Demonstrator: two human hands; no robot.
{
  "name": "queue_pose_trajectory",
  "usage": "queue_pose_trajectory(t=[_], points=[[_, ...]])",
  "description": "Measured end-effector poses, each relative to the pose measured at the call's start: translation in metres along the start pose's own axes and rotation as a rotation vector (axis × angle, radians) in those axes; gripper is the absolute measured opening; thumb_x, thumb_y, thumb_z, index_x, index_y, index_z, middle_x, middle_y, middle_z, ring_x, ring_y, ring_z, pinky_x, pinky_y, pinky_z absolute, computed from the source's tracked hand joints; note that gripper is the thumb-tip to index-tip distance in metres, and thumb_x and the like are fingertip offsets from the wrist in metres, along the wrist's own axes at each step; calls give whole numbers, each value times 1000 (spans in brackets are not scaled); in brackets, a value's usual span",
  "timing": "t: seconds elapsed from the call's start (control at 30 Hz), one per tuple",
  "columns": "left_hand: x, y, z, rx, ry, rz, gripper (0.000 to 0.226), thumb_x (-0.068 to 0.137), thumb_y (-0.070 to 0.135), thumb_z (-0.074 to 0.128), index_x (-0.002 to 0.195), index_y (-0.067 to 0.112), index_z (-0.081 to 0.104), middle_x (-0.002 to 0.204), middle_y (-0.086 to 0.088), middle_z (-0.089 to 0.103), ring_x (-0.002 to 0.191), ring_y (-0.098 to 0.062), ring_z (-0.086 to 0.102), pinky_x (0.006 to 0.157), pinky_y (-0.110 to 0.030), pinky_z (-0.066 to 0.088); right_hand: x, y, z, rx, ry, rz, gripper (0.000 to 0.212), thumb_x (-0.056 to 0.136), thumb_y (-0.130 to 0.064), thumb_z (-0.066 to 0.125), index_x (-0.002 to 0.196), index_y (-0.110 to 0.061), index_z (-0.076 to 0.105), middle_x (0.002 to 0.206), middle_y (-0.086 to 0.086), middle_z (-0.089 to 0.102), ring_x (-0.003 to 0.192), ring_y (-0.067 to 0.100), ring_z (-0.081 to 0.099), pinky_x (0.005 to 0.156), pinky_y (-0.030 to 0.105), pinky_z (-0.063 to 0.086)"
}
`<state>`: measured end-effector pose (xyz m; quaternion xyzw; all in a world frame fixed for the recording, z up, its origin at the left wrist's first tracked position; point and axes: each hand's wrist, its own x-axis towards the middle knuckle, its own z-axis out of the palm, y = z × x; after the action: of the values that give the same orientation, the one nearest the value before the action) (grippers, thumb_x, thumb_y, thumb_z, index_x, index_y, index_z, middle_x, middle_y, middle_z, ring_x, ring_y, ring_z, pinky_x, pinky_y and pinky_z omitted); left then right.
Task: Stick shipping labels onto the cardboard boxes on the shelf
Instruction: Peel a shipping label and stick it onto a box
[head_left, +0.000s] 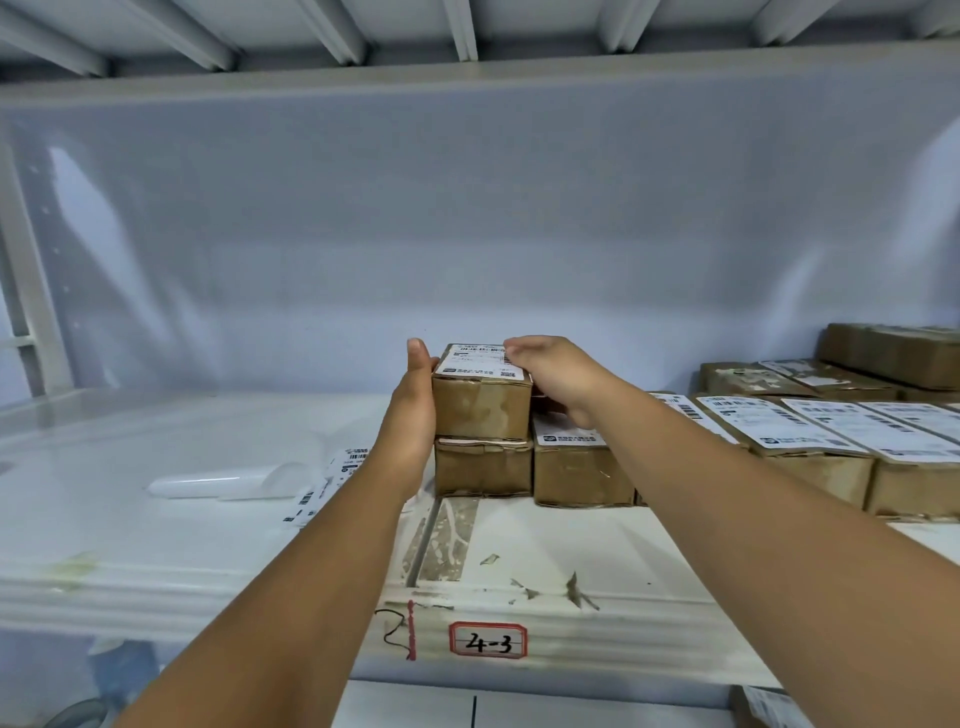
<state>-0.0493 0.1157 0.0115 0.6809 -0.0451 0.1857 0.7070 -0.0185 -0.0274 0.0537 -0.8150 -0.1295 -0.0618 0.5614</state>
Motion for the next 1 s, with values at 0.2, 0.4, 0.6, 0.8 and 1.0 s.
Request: queue_pose_trajectory(t=[0.2, 0.4, 0.6, 0.8, 1.0], points=[[-1, -8, -1, 132, -69, 0, 83, 69, 85, 38, 135, 35, 42, 133, 6, 53, 121, -16, 52, 107, -40, 37, 0, 6, -1, 25, 30, -10, 33, 101, -30, 44, 127, -14, 57, 134, 7, 55, 127, 24, 47, 91, 27, 37], [-13, -2, 6, 401, 77, 143, 60, 93, 58, 25, 147, 31, 19, 139, -2, 47, 118, -22, 49, 86, -24, 32, -7, 11, -7, -62, 53, -63, 34, 98, -42, 45, 115, -17, 61, 120, 12, 63, 108, 26, 59, 84, 33, 49], [-23, 3, 8, 445, 165, 335, 74, 84, 60, 29, 148, 24, 18, 158, -1, 10, 144, -19, 18, 114, -28, 18, -26, 9, -21, -123, 70, -50, 38, 97, -49, 42, 121, -23, 56, 116, 4, 62, 99, 20, 59, 79, 32, 52], [-49, 14, 32, 962, 244, 822, 37, 88, 9, 56, 124, 11, 56, 146, -8, 41, 132, -29, 38, 95, -37, 43, -64, 15, -53, -296, 156, -83, 24, 94, -38, 51, 108, -22, 63, 113, 0, 63, 97, 17, 59, 76, 25, 43], [-73, 35, 103, 1335, -91, 819, 41, 93, 24, 42, 133, 18, 50, 148, -2, 40, 138, -21, 32, 111, -37, 26, -92, 26, -103, -546, 309, -126, 20, 91, -21, 49, 99, -20, 67, 103, 2, 68, 97, 22, 61, 82, 29, 49]])
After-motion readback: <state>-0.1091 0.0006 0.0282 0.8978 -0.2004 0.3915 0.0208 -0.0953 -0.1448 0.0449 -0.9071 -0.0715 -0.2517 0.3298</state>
